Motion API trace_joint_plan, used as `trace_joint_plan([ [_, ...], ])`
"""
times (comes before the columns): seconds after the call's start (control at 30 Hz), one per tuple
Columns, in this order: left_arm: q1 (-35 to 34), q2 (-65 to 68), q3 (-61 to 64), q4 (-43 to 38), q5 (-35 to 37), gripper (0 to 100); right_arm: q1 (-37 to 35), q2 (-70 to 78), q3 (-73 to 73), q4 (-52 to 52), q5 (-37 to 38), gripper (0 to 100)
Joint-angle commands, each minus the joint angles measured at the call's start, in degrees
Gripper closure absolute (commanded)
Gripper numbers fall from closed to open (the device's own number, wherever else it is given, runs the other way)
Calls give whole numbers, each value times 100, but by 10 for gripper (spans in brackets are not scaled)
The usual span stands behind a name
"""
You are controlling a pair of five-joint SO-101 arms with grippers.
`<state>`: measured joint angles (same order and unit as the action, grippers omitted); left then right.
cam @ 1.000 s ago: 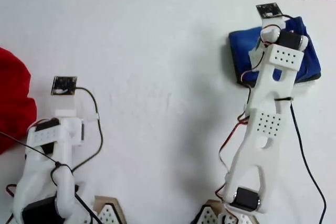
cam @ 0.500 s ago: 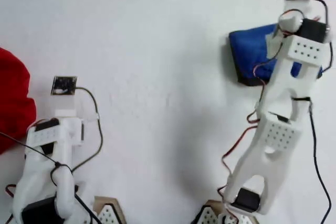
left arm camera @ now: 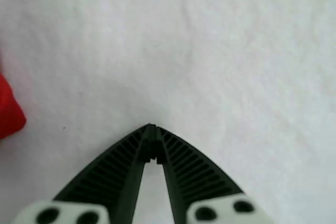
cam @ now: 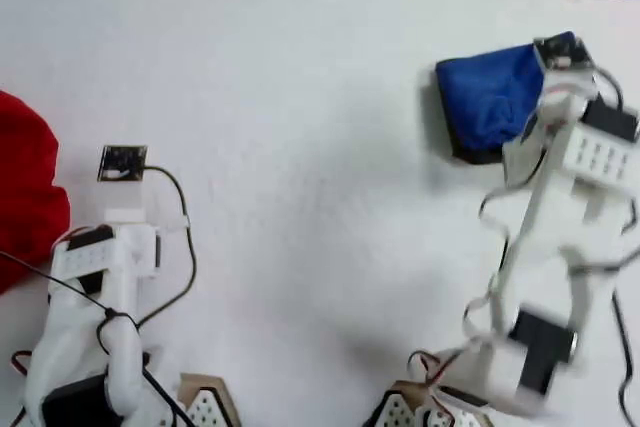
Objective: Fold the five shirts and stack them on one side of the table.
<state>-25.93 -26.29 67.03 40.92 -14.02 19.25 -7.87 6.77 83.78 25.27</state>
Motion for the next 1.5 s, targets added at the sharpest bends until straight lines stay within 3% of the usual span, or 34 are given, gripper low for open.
trace_joint_plan([
  [0.0,97,-114,-13,-79,9,972,-207,-2220,2760,-1323,62,980],
  [0.2,97,-114,-13,-79,9,972,-1200,-4189,5565,-2299,62,980],
  [0.47,-79,-149,-136,123,-35,972,-1824,-4848,7534,-3530,26,980],
  [0.73,-1890,-97,-2809,2910,-905,962,-1780,-5446,7798,-3574,26,980],
  [0.87,-2673,-79,-4048,3807,-1644,840,-1789,-5780,7930,-3477,26,980],
  [0.97,-2998,-79,-4224,3851,-2110,764,-1789,-6009,8035,-3442,26,980],
  [1.1,-3121,97,-3996,3631,-2365,766,-1789,-6343,8132,-3292,35,980],
  [1.27,-3121,1257,-3890,3165,-2321,766,-1789,-6738,8255,-3134,53,980],
  [1.47,-3095,2813,-4725,2690,-2321,766,-1789,-7169,8360,-2958,35,980],
])
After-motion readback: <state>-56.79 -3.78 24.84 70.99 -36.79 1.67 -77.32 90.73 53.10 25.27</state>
